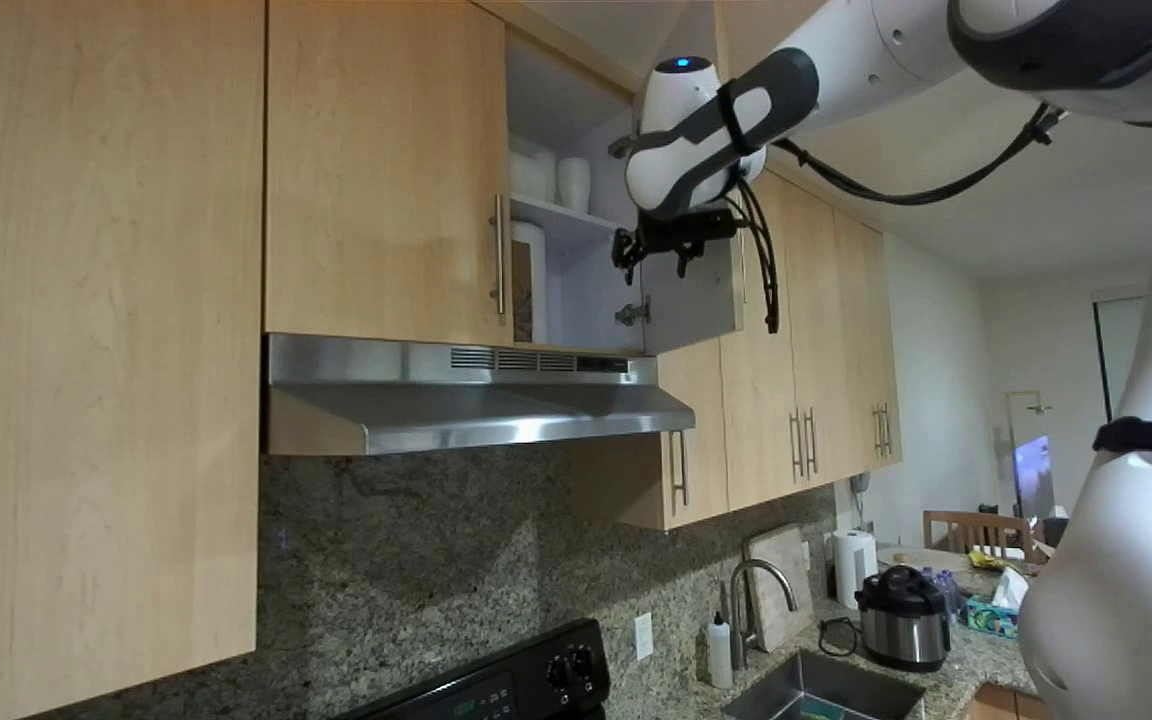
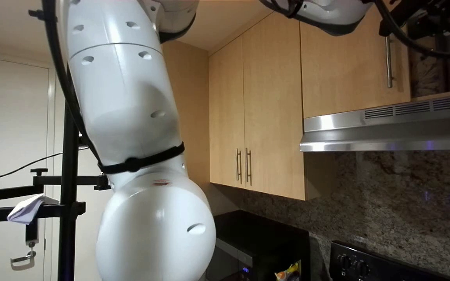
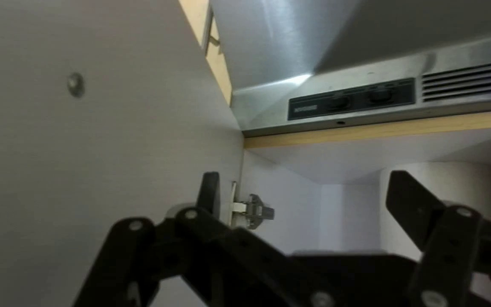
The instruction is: Open the right door of the cabinet above the stove
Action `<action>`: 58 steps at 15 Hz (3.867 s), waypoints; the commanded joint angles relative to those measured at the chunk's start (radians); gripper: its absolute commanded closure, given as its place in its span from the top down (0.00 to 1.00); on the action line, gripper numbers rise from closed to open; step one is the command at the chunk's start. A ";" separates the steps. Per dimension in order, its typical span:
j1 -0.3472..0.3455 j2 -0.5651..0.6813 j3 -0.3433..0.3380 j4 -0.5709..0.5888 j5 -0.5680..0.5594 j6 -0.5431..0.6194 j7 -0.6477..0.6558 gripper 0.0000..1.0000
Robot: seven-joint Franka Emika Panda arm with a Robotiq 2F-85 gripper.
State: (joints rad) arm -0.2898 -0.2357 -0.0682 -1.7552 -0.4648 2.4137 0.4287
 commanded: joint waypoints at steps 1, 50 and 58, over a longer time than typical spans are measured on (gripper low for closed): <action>-0.048 0.039 0.026 0.041 -0.174 -0.013 0.182 1.00; -0.039 -0.027 -0.265 0.069 0.224 -0.120 -0.149 1.00; -0.037 -0.017 -0.316 0.086 0.314 -0.138 -0.271 1.00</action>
State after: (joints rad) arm -0.3136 -0.2533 -0.3760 -1.6788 -0.2025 2.2931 0.2338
